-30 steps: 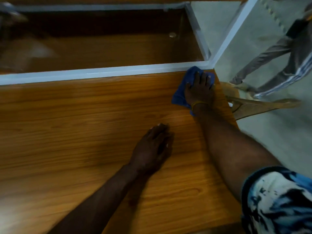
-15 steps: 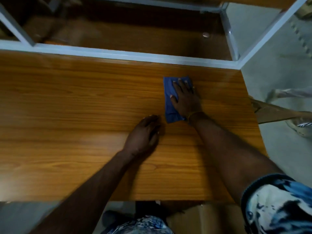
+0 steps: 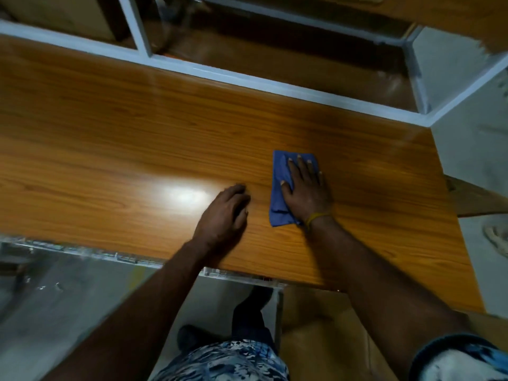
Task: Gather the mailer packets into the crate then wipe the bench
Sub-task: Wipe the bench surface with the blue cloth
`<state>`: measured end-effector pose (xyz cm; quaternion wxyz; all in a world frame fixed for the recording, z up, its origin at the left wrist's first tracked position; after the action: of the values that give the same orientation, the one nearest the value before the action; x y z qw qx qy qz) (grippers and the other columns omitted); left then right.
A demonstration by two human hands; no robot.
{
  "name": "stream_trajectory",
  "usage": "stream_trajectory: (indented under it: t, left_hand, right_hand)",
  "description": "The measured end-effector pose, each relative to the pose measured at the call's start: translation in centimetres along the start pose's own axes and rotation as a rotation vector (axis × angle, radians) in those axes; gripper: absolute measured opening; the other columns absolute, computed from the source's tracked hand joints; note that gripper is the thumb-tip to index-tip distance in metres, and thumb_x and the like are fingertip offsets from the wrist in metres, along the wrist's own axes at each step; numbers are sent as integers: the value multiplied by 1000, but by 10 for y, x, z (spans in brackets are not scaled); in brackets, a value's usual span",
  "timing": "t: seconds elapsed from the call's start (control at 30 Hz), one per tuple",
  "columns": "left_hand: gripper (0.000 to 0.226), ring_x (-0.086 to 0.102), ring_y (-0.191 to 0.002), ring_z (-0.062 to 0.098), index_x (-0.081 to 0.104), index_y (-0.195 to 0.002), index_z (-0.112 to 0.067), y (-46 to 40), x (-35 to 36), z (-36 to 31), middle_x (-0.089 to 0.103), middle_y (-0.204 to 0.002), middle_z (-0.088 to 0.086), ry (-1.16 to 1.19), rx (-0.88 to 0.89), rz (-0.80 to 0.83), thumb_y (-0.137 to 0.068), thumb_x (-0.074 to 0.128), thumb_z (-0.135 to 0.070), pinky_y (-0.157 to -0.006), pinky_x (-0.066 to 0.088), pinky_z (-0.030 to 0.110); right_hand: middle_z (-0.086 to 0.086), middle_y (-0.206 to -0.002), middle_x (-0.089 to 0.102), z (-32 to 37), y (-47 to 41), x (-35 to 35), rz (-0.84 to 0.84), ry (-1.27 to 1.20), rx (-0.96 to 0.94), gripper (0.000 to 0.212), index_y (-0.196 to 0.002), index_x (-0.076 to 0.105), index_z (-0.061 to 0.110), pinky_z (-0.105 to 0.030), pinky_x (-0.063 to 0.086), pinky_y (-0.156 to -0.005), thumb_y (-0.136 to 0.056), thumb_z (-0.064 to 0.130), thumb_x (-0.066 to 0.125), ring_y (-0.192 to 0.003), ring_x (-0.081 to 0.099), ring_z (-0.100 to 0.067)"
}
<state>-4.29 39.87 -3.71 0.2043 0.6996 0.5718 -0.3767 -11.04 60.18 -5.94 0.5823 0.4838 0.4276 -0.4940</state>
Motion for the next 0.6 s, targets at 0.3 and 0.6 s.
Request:
stream_trajectory:
  t: [0.3,0.6]
  left_hand:
    - [34,53,-126,27,64,-122,-6,63,-63,81,51,-141,10,-9,-103,-37,-91,59,-19,-97,49,36]
    - [33,58,-120,29,62,-126,-2,124,-135,153,49,-143,12,-10,-274,-156,-95,58,-11,-97,50,40]
  right_hand:
    - [-1,-166,6,136,56,32,-78,-51,-25,65,-158,12,22,-53,8,-121,-101,49,30,-153,1,-24]
    - [-5,-166,3,248,67,54,-60,-31,-111,67,-158,11,20,-53,4,-122,-101,47,31,-153,-1,-27]
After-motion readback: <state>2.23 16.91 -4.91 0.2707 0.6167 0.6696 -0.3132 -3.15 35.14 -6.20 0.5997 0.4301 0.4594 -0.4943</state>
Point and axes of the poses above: each hand's wrist, its own y-axis away from the middle knuckle, its own x-axis out of the palm, z = x × y, the point moved 9 cm from there along -y, towards the middle knuckle
